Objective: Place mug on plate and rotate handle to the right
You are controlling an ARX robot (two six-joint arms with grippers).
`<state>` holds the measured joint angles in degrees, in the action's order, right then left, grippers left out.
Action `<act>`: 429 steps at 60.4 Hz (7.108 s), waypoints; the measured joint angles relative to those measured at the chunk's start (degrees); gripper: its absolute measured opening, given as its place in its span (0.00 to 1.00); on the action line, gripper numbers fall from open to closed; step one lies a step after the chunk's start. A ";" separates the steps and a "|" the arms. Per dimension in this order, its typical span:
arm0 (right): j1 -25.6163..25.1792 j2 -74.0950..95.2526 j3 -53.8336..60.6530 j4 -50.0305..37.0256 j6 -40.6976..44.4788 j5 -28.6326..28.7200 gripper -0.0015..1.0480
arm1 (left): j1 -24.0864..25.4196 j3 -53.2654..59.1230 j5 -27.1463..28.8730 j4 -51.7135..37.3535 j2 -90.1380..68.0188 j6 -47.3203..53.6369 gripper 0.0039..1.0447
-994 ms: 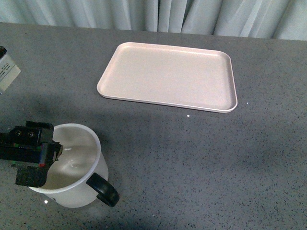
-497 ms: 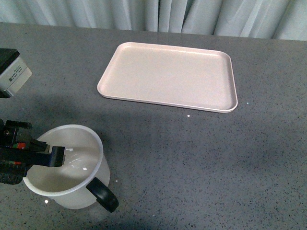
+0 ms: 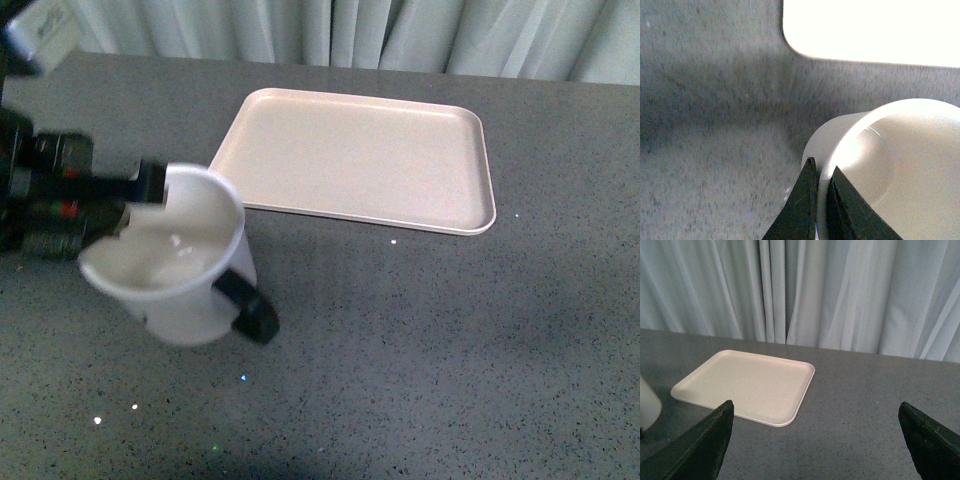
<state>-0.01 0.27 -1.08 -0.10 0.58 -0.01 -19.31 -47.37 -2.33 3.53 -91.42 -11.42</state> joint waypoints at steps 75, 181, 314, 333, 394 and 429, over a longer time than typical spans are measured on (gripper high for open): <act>0.00 0.00 0.00 0.00 0.00 0.00 0.91 | -8.04 -52.06 -0.26 17.14 -40.06 -3.28 0.02; 0.00 0.00 0.00 0.00 0.00 0.02 0.91 | 12.61 39.41 8.44 -57.42 28.96 10.82 0.01; -12.11 28.68 -16.94 28.15 11.41 28.35 0.91 | 19.17 46.60 2.25 -3.52 90.47 10.99 0.66; -8.63 80.04 -53.68 17.35 18.01 26.75 0.91 | 19.17 46.60 2.29 -3.52 90.49 11.06 0.91; 7.41 124.19 -91.03 24.94 1.29 12.90 0.81 | 19.17 46.60 2.32 -3.52 90.49 11.06 0.91; 8.28 130.55 -105.88 36.13 0.50 10.47 0.02 | 19.17 46.60 2.29 -3.52 90.49 11.08 0.91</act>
<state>8.27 130.82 -106.96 36.03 1.08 10.46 -0.14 -0.78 -0.03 0.01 -0.93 -0.34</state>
